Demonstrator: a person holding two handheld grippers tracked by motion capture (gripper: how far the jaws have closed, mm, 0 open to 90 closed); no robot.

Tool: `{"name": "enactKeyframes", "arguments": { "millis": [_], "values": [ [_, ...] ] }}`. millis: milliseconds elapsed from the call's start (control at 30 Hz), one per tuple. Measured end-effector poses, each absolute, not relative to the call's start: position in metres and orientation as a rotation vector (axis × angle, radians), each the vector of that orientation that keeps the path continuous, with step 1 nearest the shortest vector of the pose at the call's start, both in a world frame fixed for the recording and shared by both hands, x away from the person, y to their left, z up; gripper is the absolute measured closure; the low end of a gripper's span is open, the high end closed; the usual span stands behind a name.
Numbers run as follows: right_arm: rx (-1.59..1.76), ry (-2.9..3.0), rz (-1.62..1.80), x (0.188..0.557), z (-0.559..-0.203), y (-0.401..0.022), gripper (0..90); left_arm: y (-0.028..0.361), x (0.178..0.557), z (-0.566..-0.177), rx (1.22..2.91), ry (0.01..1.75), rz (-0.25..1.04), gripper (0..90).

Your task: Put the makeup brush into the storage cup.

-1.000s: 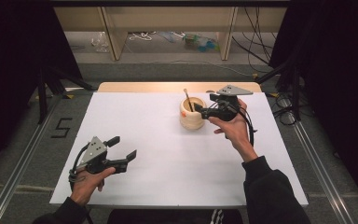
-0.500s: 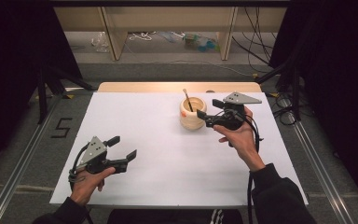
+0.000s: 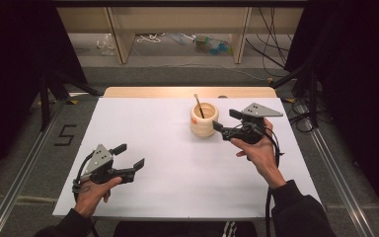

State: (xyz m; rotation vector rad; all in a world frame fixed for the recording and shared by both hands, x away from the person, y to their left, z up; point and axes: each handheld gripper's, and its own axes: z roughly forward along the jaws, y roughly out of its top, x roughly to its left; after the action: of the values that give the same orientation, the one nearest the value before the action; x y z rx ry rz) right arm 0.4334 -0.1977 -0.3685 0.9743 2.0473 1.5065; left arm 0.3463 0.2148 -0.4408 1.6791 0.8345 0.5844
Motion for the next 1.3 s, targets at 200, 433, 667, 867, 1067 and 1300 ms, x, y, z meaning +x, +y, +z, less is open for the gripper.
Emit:
{"name": "enactKeyframes", "arguments": {
  "millis": [200, 433, 667, 867, 1067, 1300],
  "values": [
    [0.951, 2.034, 1.511, 0.428, -0.371, -0.204, 22.0, 0.215, 0.346, -0.441, 1.680, 0.835, 0.585, 16.6],
    [0.982, 2.044, 1.502, 0.421, -0.379, -0.211, 20.9, 0.216, 0.347, -0.440, 1.683, 0.829, 0.590, 16.6],
    [0.993, 2.045, 1.512, 0.414, -0.388, -0.214, 19.6, 0.216, 0.346, -0.440, 1.685, 0.828, 0.590, 16.6],
    [0.993, 2.045, 1.529, 0.406, -0.394, -0.216, 16.0, 0.216, 0.347, -0.440, 1.684, 0.828, 0.589, 16.6],
    [0.989, 2.056, 1.554, 0.398, -0.399, -0.218, 15.6, 0.215, 0.347, -0.441, 1.681, 0.837, 0.584, 16.6],
    [0.968, 2.057, 1.561, 0.391, -0.402, -0.220, 15.6, 0.216, 0.347, -0.441, 1.682, 0.832, 0.587, 16.5]
  ]
}}
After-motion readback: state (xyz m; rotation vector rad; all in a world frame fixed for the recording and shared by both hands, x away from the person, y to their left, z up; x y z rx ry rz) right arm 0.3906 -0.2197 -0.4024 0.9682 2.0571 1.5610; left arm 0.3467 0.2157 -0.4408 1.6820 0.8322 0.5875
